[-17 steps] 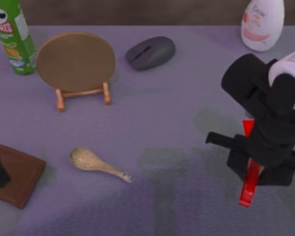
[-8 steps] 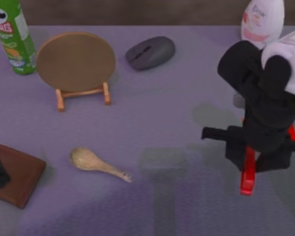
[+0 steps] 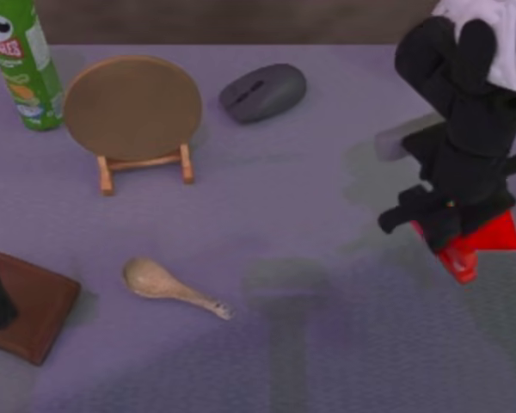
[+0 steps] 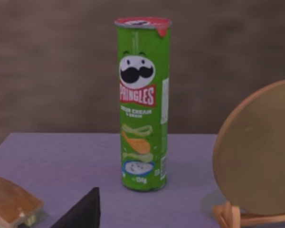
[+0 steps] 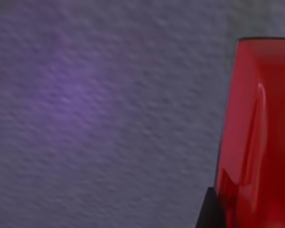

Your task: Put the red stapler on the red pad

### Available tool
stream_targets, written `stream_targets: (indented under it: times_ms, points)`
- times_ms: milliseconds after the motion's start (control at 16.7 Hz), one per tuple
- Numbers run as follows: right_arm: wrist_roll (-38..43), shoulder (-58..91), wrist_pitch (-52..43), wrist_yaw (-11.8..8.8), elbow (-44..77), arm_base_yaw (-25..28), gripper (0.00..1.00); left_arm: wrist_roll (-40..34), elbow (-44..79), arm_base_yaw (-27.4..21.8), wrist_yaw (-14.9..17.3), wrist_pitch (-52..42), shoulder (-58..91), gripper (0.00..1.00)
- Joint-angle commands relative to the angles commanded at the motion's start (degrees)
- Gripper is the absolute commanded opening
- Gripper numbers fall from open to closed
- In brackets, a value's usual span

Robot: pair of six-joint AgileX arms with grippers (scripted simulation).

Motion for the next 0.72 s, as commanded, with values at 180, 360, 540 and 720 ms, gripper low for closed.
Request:
stream_targets:
  times_ms: [180,360,540,720]
  points:
    - [-21.69,4.27,-2.63,0.13,5.82,-3.73,0.00,0.00,0.00,0.00,0.00,0.00,0.00,1.00]
    - [-42.59,7.62,-4.64,0.26,11.06,-7.44,0.00,0.00,0.00,0.00,0.00,0.00,0.00,1.00]
    - [-60.00,9.82,-5.86,0.31,15.54,-10.85,0.00,0.00,0.00,0.00,0.00,0.00,0.00,1.00]
    - [-72.00,10.88,-6.31,0.25,18.95,-13.59,0.00,0.00,0.00,0.00,0.00,0.00,0.00,1.00]
